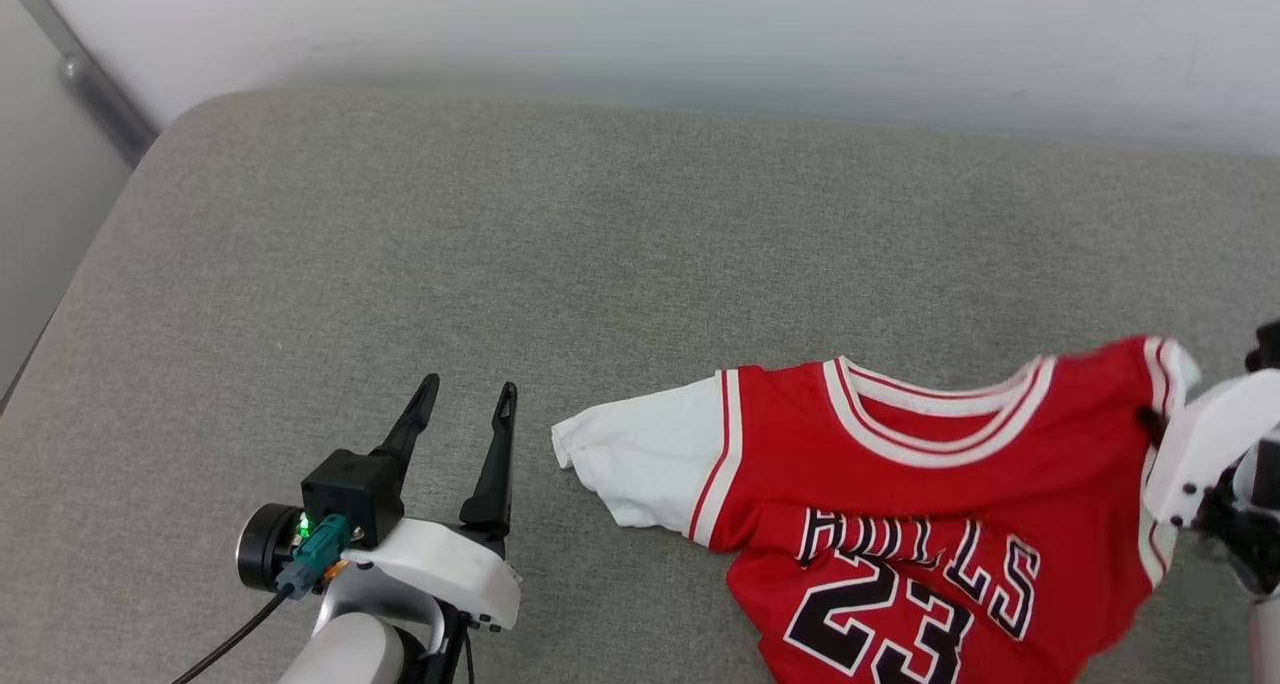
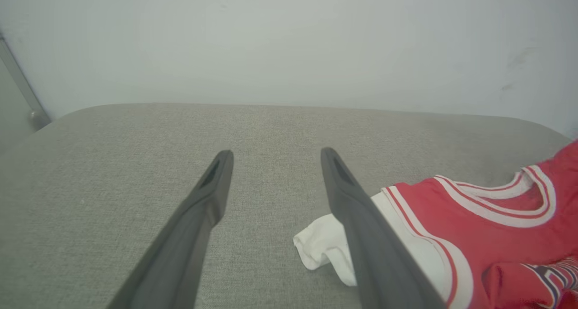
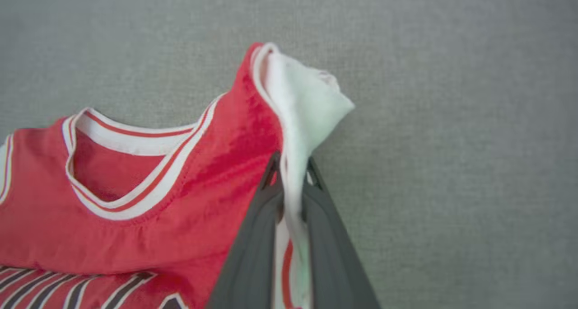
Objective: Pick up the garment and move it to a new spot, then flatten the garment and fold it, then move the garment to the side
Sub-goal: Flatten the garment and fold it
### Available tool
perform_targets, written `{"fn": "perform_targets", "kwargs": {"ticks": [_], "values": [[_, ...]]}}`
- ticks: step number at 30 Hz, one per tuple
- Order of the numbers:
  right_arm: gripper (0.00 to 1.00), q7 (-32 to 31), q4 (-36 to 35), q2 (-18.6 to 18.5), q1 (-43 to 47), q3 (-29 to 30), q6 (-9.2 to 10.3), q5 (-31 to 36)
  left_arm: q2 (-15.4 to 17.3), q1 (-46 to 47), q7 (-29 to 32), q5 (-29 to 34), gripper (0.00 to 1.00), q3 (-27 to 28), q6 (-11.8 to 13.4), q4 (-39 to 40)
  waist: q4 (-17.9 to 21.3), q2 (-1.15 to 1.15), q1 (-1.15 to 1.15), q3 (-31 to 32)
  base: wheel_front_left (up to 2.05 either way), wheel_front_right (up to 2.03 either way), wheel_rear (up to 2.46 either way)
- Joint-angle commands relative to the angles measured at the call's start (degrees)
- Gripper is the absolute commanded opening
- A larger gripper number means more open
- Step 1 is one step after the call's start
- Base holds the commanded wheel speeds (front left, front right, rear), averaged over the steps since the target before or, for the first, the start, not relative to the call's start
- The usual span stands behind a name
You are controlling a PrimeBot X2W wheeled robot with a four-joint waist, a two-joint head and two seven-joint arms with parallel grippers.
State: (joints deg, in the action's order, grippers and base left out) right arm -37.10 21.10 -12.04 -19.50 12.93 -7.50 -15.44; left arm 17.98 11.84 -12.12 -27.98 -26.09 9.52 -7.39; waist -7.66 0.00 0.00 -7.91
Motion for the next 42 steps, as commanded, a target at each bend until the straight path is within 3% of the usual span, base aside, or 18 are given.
{"fn": "perform_targets", "kwargs": {"ticks": [1, 7, 13, 14, 15, 16, 17, 23, 29, 32, 35, 42], "values": [[0.0, 1.4, -1.46, 0.05, -1.61, -0.25, 0.02, 1.18, 0.21, 0.46, -0.13, -0.11, 1.0, -0.11, 0.06, 0.02, 0.14, 0.0, 0.0, 0.36, 0.0, 0.0, 0.0], [0.0, 4.53, -4.4, 4.22, -3.66, -5.95, 0.02, 6.56, -0.07, 0.56, 0.09, -0.3, 1.0, -0.63, -0.07, 0.12, 0.01, 0.0, 0.0, 0.78, 0.0, 0.0, 0.0], [0.0, 5.2, -2.68, 6.75, 0.76, -13.3, 0.03, 6.23, -0.34, 0.5, 0.1, -0.37, 1.0, -1.17, -0.33, 0.02, -0.75, 0.0, 0.0, 0.36, 0.0, 0.0, 0.0], [0.11, 6.16, -2.17, 7.55, 3.25, -15.13, 0.03, 5.75, -0.5, 0.35, 0.05, -0.55, 1.0, -1.37, -0.24, -0.16, -1.0, 0.0, 0.0, 0.34, 0.0, 0.0, 0.0], [0.11, 6.16, -2.17, 7.55, 3.25, -15.13, 0.03, 5.75, -0.5, 0.35, 0.05, -0.55, 1.0, -1.37, -0.24, -0.16, -1.0, 0.0, 0.0, 0.34, 0.0, 0.0, 0.0], [0.77, 7.71, -2.4, 8.25, 5.71, -16.57, 0.03, 4.51, -0.65, 0.26, 0.0, -0.69, 1.0, -1.51, -0.24, -0.32, -1.14, 0.0, 0.0, 0.3, 0.0, 0.0, 0.0], [1.0, 8.84, -2.86, 8.36, 6.6, -16.77, 0.03, 4.63, -0.68, 0.23, -0.04, -0.76, 1.0, -1.54, -0.18, -0.38, -1.15, 0.0, 0.0, 0.3, 0.0, 0.0, 0.0], [1.0, 16.22, -8.5, 9.1, 11.44, -16.71, 0.03, 3.44, -0.23, -0.65, -0.21, -0.82, 1.0, -1.38, 0.42, -0.34, -0.09, 0.0, 0.0, 1.09, 0.0, 0.0, 0.0], [1.0, 17.26, -14.86, 9.18, 14.22, -15.71, 0.03, 2.71, 0.3, -0.7, -0.01, -0.64, 1.0, -1.41, 0.69, -0.01, 0.76, 0.0, 0.0, 1.95, 0.0, 0.0, 0.0], [1.0, 13.67, -17.86, 8.55, 14.82, -13.97, 0.03, 2.4, 0.43, -0.92, 0.06, -0.75, 1.0, -1.5, 0.82, 0.02, 1.17, 0.0, 0.0, 2.39, 0.0, 0.0, 0.0], [1.0, 7.49, -18.84, 5.49, 13.44, -12.25, 0.03, 1.59, 0.27, -0.84, 0.09, -0.8, 1.0, -1.75, 0.91, 0.16, 1.38, 0.0, 0.0, 2.44, 0.0, 0.0, 0.0], [1.0, -4.98, -16.41, 0.35, 8.41, -11.11, 0.03, -2.0, 0.26, 0.41, 0.01, -0.61, 1.0, -2.19, 0.54, 0.66, 0.66, 0.0, 0.0, 0.38, 0.0, 0.0, 0.0]]}}
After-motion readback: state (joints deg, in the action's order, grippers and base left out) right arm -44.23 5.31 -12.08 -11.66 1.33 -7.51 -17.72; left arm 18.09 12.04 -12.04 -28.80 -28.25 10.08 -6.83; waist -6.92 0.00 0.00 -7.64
